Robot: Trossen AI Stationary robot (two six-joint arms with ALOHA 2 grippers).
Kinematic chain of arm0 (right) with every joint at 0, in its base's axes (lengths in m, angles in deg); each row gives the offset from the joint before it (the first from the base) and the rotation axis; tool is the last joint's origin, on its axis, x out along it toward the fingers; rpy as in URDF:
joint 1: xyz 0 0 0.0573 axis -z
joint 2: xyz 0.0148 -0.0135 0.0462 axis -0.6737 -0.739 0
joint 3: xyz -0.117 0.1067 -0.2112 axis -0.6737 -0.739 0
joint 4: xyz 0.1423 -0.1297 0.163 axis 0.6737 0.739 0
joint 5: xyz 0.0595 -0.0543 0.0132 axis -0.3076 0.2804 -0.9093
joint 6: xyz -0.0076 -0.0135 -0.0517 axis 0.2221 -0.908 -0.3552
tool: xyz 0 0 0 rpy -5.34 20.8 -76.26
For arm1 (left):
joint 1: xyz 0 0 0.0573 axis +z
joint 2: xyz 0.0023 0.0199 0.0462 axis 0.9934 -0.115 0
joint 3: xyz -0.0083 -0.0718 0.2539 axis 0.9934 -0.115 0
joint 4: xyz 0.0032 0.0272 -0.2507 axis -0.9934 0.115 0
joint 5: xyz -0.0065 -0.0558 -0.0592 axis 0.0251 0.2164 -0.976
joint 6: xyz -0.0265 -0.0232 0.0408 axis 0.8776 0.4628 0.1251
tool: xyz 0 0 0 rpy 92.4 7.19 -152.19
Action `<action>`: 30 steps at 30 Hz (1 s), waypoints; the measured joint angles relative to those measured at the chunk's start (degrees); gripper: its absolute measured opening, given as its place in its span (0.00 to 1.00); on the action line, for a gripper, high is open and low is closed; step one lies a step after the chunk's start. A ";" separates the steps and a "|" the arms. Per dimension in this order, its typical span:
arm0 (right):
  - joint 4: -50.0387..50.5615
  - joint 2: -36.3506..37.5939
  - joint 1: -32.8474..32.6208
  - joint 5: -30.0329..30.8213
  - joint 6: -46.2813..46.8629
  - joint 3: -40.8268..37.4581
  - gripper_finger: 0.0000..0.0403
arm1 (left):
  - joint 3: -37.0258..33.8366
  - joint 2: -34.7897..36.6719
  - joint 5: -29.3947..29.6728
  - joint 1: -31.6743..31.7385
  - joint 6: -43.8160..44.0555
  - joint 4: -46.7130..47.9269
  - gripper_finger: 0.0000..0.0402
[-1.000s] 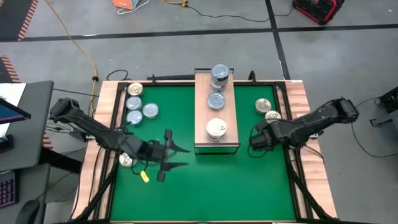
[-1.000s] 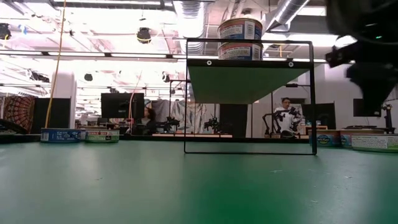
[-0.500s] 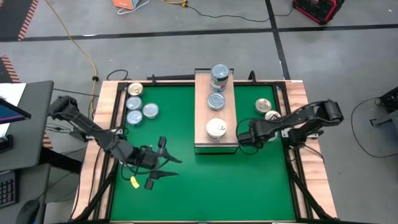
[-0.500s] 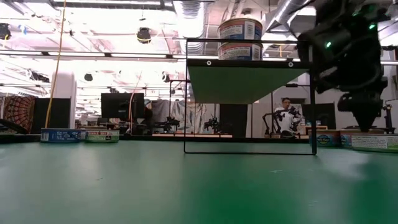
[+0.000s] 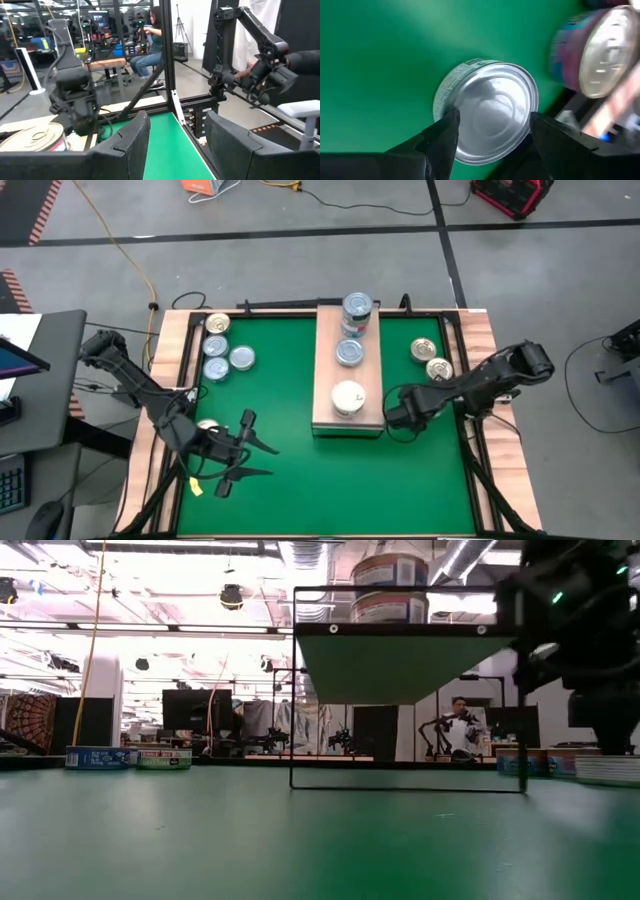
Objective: Stack canned seafood by type on shelf
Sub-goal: Stack the green tuna can on top of the green tuna can on the shelf
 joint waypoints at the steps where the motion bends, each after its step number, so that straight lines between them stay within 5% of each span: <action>1: 0.16 0.30 -1.06 -0.16 0.73 0.22 0.71 | 0.00 0.01 0.27 -0.22 -0.01 -0.08 0.45; 21: 0.09 3.30 -7.86 -2.26 0.38 0.16 0.71 | 0.02 0.00 0.77 -0.30 0.62 0.77 0.45; 30: -12.19 3.41 -14.41 -5.83 -3.67 0.29 0.71 | 0.02 -0.04 0.68 -0.30 0.93 0.83 0.45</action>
